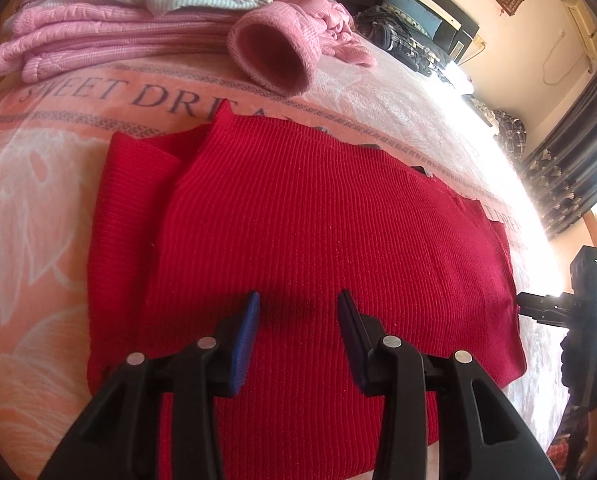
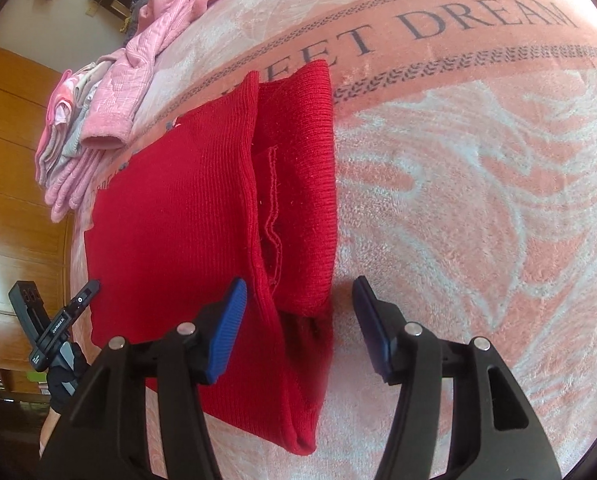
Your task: Fold small clothes
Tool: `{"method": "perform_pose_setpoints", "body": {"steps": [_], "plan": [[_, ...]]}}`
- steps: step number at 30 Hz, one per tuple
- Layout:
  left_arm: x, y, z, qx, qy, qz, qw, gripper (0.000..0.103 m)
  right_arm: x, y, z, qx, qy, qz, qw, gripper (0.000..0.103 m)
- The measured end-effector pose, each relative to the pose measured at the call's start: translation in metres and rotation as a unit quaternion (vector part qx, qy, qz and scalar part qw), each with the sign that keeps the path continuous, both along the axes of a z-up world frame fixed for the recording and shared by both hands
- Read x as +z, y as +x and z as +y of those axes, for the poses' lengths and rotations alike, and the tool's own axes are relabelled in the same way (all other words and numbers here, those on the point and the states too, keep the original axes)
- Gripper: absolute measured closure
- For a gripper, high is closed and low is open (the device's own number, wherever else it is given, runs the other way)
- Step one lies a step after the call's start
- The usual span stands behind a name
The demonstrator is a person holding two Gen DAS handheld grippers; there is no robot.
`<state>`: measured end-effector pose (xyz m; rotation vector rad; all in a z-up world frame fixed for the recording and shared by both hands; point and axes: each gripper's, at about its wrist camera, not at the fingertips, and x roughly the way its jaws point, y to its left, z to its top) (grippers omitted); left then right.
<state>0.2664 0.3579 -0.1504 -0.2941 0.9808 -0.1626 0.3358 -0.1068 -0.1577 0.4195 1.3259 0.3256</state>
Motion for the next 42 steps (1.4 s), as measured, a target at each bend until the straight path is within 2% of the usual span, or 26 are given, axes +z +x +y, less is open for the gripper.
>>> {"method": "perform_pose_setpoints", "body": {"steps": [2,5,7,9,11,15,20,30,34,38,42], "plan": [[-0.001,0.001,0.001,-0.007,0.001,0.0,1.0,0.062,-0.001,0.001,0.003,0.002,-0.003,-0.002,1.0,0.048],[-0.003,0.001,0.004,-0.014,-0.003,0.002,0.9999,0.062,-0.003,0.002,0.007,0.005,0.003,-0.005,1.0,0.061],[-0.004,0.001,0.005,-0.018,-0.006,0.002,0.9998,0.062,-0.005,0.003,0.008,0.0,0.008,-0.005,1.0,0.065],[-0.004,0.0,0.006,-0.02,-0.011,0.003,0.9997,0.062,-0.005,0.004,0.01,0.001,0.015,-0.007,1.0,0.081],[-0.004,0.001,0.009,-0.02,-0.018,0.004,0.9996,0.062,-0.001,0.003,0.011,-0.003,0.026,-0.011,1.0,0.086],[-0.005,0.001,0.009,-0.026,-0.019,0.004,0.9995,0.062,0.009,0.002,0.011,0.002,0.018,-0.021,1.0,0.088],[-0.006,0.002,0.008,-0.029,-0.014,0.004,0.9995,0.062,-0.009,0.001,0.002,-0.021,0.024,0.001,0.999,0.089],[-0.007,0.002,0.003,-0.039,-0.003,-0.003,0.9992,0.057,-0.009,0.0,0.006,-0.018,0.014,-0.004,1.0,0.089],[-0.004,0.001,0.004,-0.039,-0.013,-0.006,0.9991,0.056,-0.008,-0.001,0.006,-0.021,0.01,-0.006,1.0,0.089],[0.01,-0.004,0.015,-0.041,-0.043,-0.027,0.9979,0.056,0.01,-0.002,0.012,-0.026,0.016,-0.015,0.999,0.09],[0.022,-0.009,0.024,-0.047,-0.05,-0.052,0.9962,0.056,0.052,-0.003,0.043,0.0,0.03,-0.049,0.998,0.091]]}}
